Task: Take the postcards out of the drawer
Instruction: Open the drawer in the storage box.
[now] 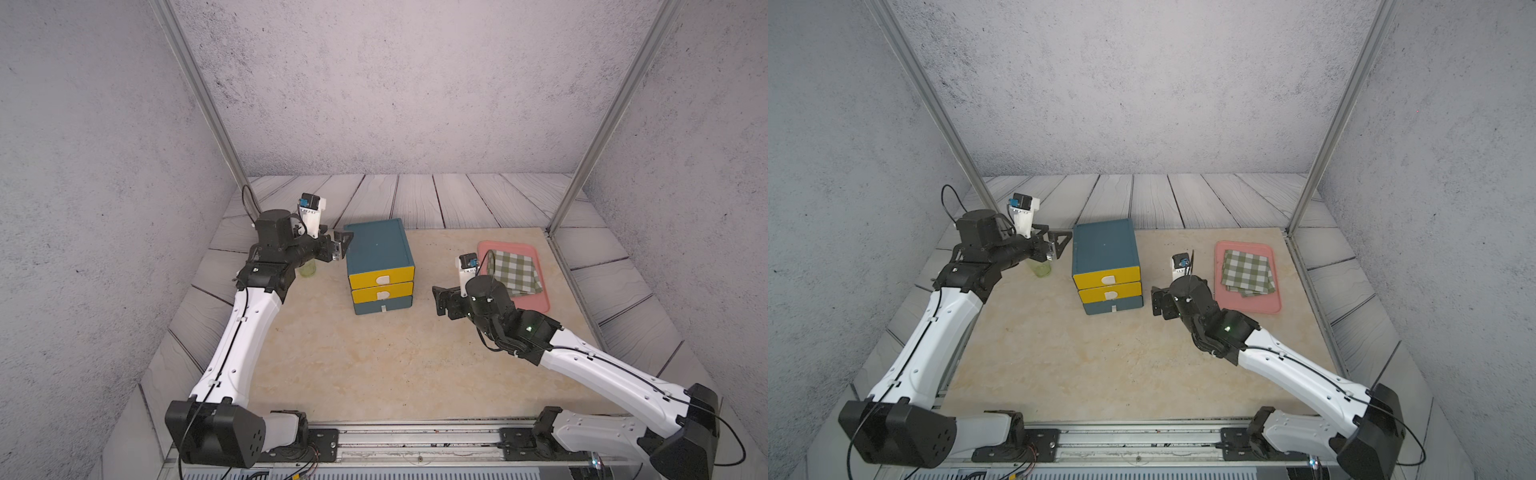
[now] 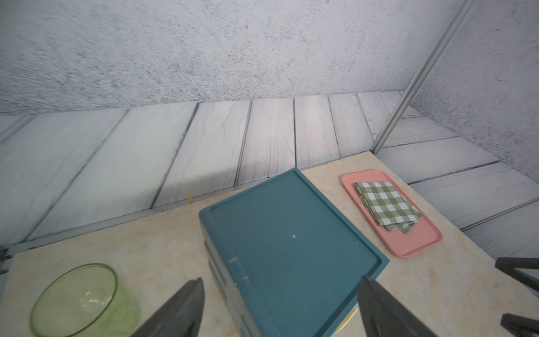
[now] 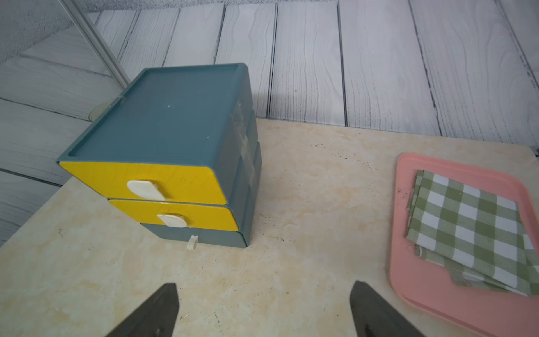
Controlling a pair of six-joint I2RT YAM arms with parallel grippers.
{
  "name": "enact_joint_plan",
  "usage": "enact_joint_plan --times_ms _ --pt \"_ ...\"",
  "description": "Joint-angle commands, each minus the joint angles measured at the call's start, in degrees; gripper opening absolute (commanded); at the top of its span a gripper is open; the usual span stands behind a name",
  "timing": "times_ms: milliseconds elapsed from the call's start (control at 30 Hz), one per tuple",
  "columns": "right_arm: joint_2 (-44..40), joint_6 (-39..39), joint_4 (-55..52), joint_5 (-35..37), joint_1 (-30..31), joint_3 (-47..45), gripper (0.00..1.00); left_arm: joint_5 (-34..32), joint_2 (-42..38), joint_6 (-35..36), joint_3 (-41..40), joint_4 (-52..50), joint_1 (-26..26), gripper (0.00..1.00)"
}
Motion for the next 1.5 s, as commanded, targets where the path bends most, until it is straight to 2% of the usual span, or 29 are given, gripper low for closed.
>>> enact_joint_plan --times_ms 0,100,200,500,833,1200,1467 --pt "5.0 3.1 -3.0 2.6 3.3 3.6 0.98 4.7 3.5 -1.6 3.9 -0.2 -1.7 0.89" --pt "9.1 2.8 -2.5 1.9 6.0 6.7 0.99 6.8 7.4 -2.8 6.5 -0.1 -2.5 0.89" --pt "12.7 3.4 -2.5 5.8 8.6 10.0 0.99 7.4 11.2 -2.0 8.6 -1.8 -3.1 0.89" --pt "23.7 5.3 -3.0 8.0 11.5 19.3 1.00 13.1 17.6 -2.5 12.4 -3.9 -4.0 0.79" --pt "32.2 4.8 -7.1 8.1 11.3 29.6 0.94 12.9 21.0 -1.9 12.6 -5.1 -5.0 0.78" --pt "37.2 5.8 -7.1 4.6 8.4 33.0 0.83 11.6 22.1 -0.4 8.8 -5.5 -5.3 0.77" --pt "39.3 6.2 -6.3 3.0 6.4 33.7 0.81 11.0 22.6 -0.3 7.8 -5.8 -5.3 0.77"
